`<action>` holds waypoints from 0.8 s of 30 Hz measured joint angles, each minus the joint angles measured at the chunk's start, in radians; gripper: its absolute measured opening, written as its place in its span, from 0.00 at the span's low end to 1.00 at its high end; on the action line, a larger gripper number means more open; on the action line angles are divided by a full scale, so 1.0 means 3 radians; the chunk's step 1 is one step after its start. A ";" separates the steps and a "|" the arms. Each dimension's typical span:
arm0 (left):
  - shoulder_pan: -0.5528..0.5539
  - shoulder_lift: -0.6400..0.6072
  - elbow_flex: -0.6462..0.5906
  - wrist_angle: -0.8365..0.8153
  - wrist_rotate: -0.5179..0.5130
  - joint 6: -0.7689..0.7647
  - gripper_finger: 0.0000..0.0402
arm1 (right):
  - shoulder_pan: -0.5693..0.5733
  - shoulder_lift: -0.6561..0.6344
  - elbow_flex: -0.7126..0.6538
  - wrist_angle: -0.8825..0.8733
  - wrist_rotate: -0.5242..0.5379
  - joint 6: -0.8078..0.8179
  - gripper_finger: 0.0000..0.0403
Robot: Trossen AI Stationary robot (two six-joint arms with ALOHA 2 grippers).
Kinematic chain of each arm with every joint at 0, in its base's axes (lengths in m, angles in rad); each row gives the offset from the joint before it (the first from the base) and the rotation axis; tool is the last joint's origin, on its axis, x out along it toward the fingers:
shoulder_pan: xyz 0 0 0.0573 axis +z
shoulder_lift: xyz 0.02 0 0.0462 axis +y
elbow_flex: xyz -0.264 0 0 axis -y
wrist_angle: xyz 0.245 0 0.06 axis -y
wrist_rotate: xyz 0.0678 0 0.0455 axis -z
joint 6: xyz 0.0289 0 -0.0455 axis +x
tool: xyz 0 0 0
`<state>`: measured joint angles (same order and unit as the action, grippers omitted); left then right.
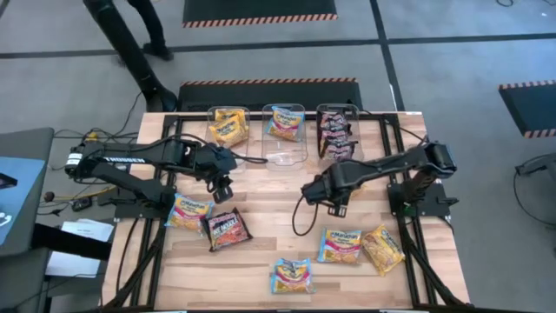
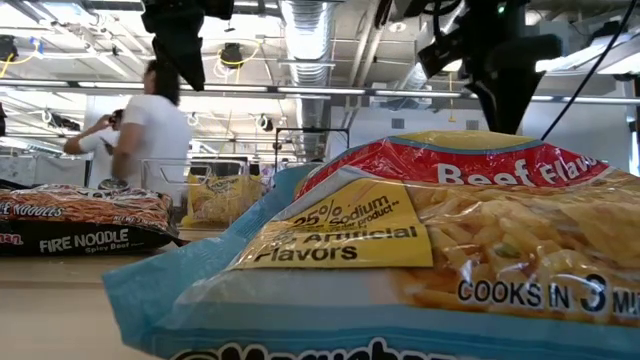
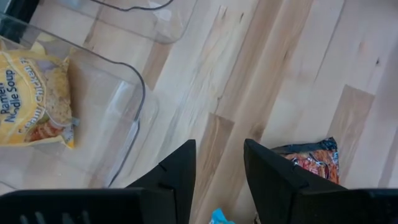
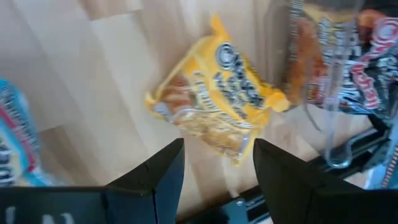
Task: Sort Maruchan noodles
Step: Put the yellow noodle pack into the left transparent bin
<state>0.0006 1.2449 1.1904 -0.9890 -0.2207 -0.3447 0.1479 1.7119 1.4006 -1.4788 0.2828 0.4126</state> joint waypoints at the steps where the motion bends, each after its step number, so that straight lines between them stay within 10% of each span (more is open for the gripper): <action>1: 0.0000 0.0000 0.0000 0.0000 0.0001 -0.0041 0.31 | 0.0034 0.0000 0.0000 0.0002 -0.0010 0.0004 0.54; 24: -0.0575 0.0003 -0.0001 -0.0326 0.0079 -0.0528 0.31 | 0.0405 0.0004 -0.0662 0.0329 -0.0434 0.0611 0.54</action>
<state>-0.1720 1.2457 1.1900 -1.0868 -0.1969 -0.5030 0.2694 1.7130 1.2021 -1.3801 0.1526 0.5957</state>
